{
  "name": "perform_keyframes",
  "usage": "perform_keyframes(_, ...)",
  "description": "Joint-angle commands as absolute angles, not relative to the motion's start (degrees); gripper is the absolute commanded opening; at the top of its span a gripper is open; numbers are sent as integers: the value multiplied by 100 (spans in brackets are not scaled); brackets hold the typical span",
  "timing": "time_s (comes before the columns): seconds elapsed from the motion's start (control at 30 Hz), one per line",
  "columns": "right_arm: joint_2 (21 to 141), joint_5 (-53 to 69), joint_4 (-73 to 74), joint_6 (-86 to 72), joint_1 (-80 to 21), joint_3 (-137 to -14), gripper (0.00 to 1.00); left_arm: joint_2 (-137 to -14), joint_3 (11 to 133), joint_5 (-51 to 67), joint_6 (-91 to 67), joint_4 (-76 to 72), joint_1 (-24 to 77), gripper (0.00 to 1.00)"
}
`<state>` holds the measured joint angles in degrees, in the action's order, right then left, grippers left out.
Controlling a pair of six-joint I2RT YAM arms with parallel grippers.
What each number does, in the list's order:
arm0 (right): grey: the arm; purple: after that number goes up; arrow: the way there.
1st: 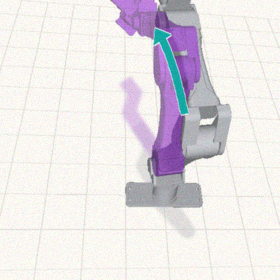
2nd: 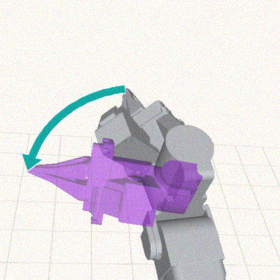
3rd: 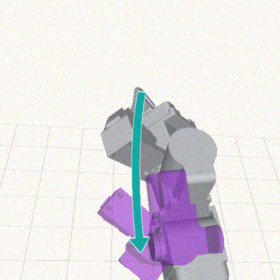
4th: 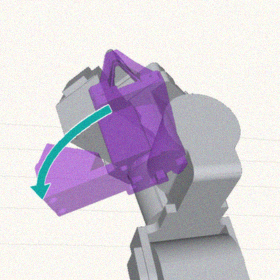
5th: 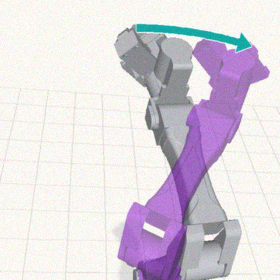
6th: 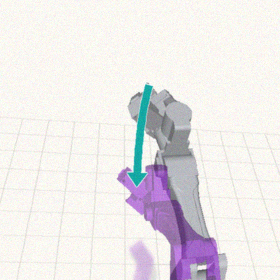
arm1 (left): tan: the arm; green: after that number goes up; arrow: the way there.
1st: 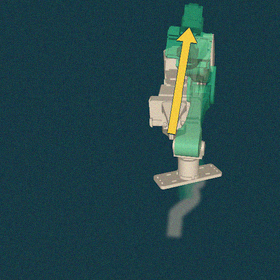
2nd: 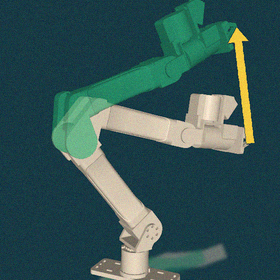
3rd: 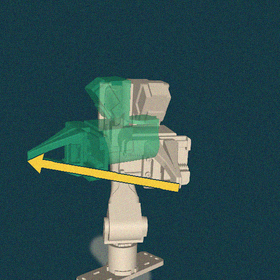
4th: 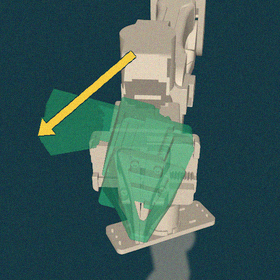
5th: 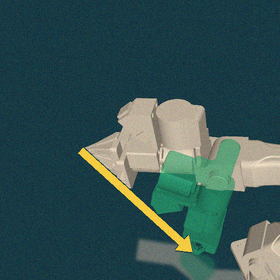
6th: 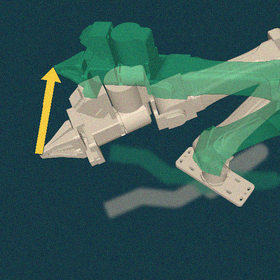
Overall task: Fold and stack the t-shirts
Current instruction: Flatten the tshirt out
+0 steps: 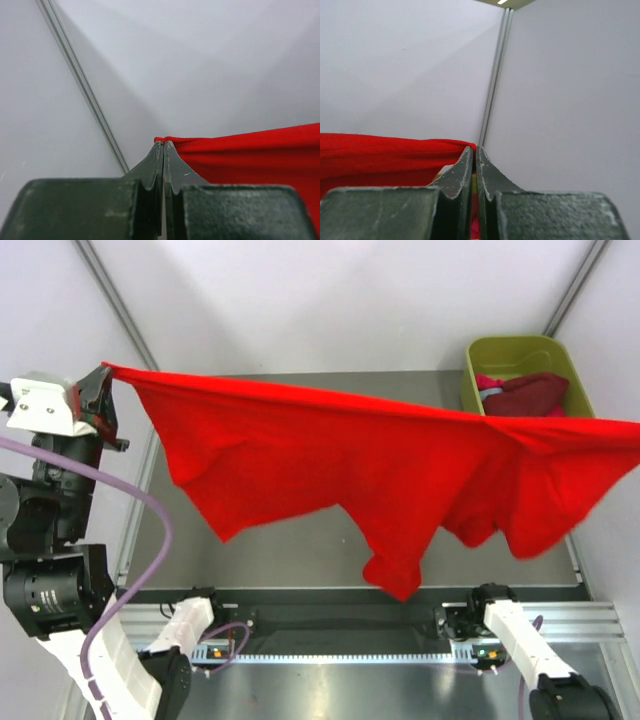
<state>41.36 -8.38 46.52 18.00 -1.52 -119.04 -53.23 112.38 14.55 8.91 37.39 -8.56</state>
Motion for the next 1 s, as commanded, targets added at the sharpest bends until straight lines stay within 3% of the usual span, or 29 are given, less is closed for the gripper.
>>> perform_keyframes(0.0, 4596, -2240, 4764, 2319, -579, -12129, 0, -5589, 11023, 721, 1335, 4104, -896, 0)
perform_keyframes(0.33, 4824, -1426, 3842, 2391, -958, -8432, 0, -6098, 7983, 729, 2021, 3043, -896, 0)
perform_keyframes(0.47, 5544, -907, 3289, 2452, -949, -6720, 0, -7249, 7086, 984, 2215, 2655, -888, 0)
perform_keyframes(0.57, 6449, -686, 2587, 2452, -949, -6128, 0, -8204, 6821, 1230, 2329, 2296, -879, 0)
perform_keyframes(0.73, 8575, -554, 1855, 2479, -862, -6669, 0, -10111, 7372, 1450, 2417, 2118, -844, 0)
perform_keyframes(0.97, 11001, -545, 2223, 2338, -545, -9565, 0, -11829, 9367, 1187, 2101, 2215, -800, 0)
